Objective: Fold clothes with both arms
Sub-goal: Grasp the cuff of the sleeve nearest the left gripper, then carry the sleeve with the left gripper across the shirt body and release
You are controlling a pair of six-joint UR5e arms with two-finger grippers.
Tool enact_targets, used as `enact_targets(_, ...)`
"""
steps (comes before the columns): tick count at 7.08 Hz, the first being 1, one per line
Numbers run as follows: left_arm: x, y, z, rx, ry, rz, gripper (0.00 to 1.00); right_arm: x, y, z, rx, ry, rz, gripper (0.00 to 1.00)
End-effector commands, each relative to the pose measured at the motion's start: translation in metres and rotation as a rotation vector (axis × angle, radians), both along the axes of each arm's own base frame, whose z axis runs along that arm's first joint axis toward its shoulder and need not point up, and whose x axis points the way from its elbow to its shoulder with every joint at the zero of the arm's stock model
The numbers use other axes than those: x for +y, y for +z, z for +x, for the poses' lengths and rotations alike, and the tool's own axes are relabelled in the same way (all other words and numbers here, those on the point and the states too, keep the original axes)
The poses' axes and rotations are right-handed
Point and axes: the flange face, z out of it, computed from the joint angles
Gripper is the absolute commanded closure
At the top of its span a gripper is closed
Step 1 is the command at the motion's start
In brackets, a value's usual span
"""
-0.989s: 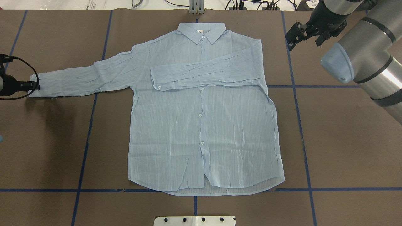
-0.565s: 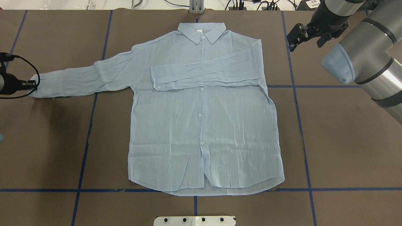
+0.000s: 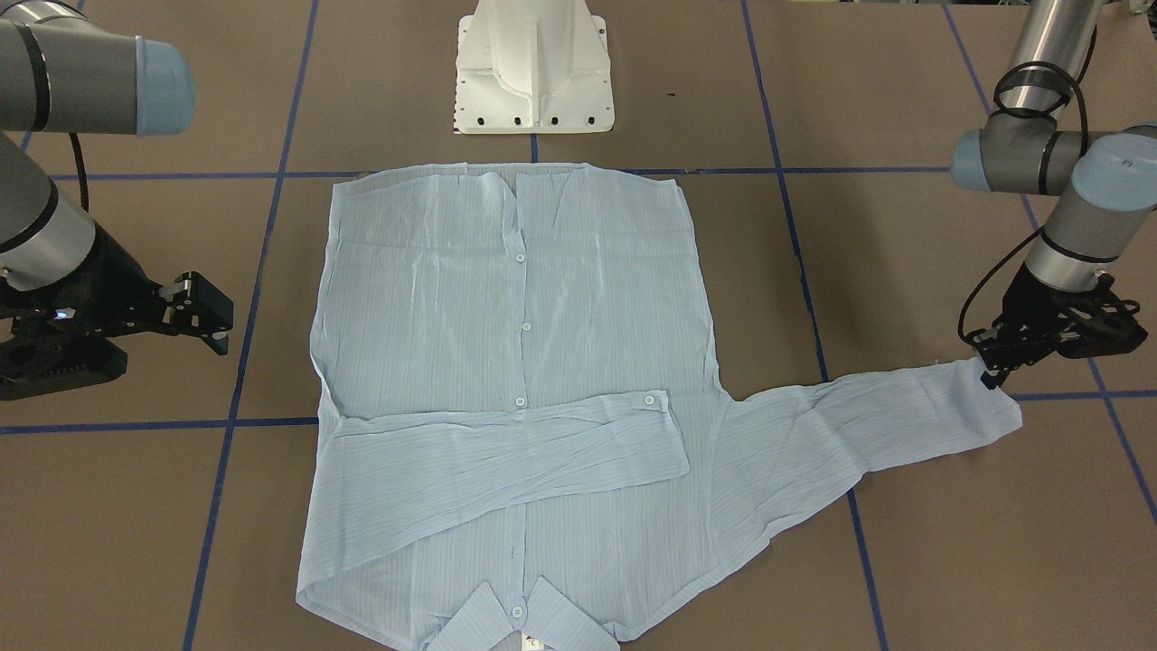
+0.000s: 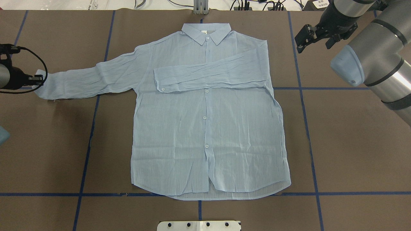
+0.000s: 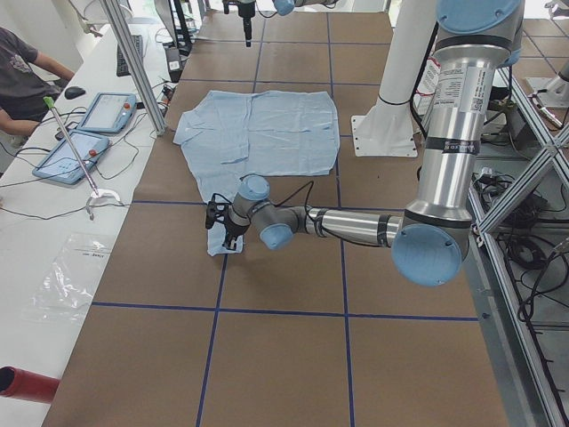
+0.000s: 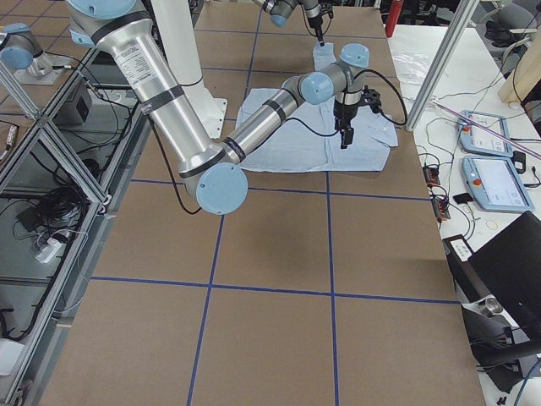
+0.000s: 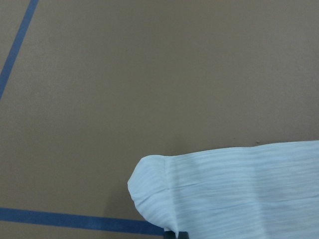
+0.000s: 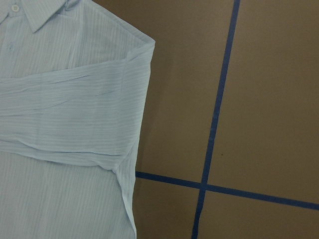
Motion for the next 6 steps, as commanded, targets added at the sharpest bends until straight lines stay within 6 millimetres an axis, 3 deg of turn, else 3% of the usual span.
enact_targets(1,-0.034,-0.135,0.030,0.042,0.039,-0.027,1.00,0.000,0.027,0.019,0.020,-0.025,0.011,0.00)
enact_targets(2,-0.043,-0.194,0.040,0.093,0.024,-0.066,1.00,0.001,0.046,0.035,0.036,-0.042,0.022,0.00)
enact_targets(4,-0.049,-0.291,0.075,0.263,-0.024,-0.154,1.00,0.012,0.094,0.077,0.062,-0.078,0.041,0.00)
enact_targets(6,-0.049,-0.418,0.106,0.503,-0.131,-0.304,1.00,0.036,0.158,0.123,-0.003,-0.106,0.052,0.00)
